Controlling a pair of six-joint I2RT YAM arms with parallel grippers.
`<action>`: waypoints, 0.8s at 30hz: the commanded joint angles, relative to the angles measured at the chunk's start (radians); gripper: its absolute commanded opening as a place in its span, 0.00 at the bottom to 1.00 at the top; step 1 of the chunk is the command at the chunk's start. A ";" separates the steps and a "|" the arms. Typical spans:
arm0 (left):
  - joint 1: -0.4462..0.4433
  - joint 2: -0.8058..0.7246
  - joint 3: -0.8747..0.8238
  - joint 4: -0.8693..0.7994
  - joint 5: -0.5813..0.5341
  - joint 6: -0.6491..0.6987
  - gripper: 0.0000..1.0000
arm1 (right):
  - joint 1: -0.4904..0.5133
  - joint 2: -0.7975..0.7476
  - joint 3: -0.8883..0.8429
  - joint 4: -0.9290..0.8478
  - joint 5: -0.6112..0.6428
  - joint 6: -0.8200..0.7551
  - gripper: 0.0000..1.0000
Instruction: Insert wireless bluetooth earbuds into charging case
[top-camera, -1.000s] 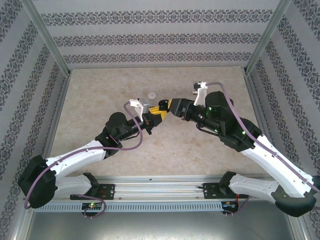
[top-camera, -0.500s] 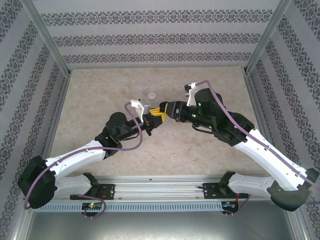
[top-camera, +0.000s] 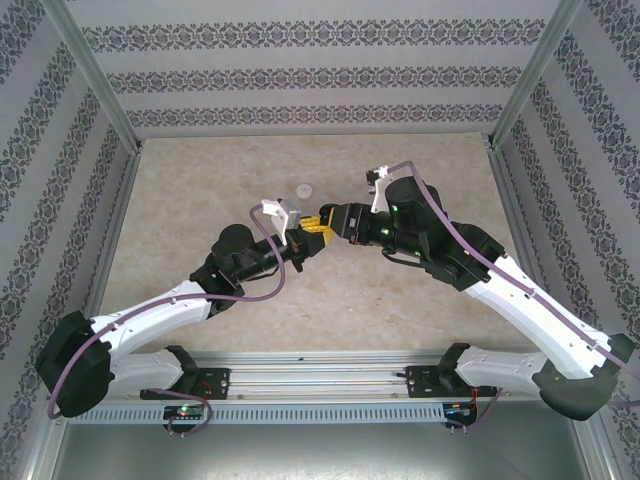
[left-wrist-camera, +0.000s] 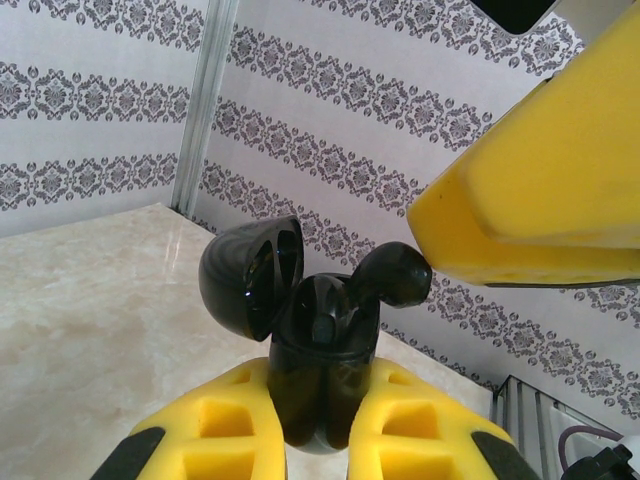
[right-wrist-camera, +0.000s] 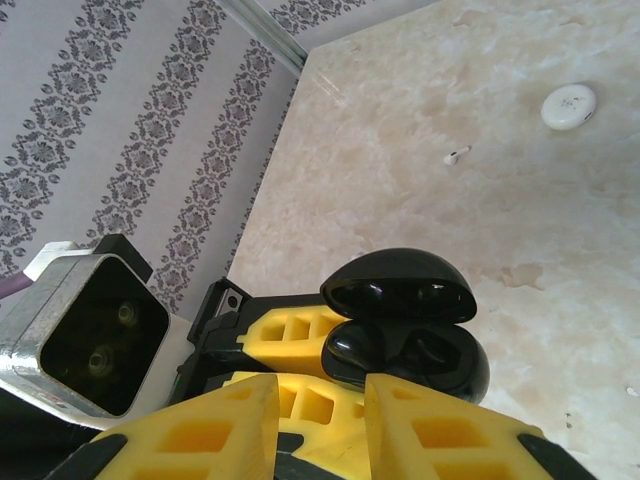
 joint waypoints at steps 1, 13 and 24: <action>-0.011 -0.010 0.023 0.013 0.007 -0.002 0.00 | 0.011 0.001 -0.003 -0.030 0.004 -0.002 0.29; -0.011 -0.022 0.023 0.008 0.010 -0.001 0.00 | -0.011 0.001 0.003 -0.058 0.024 -0.012 0.29; -0.011 -0.014 0.029 0.009 0.012 -0.001 0.00 | -0.030 0.009 -0.006 -0.061 0.016 -0.015 0.29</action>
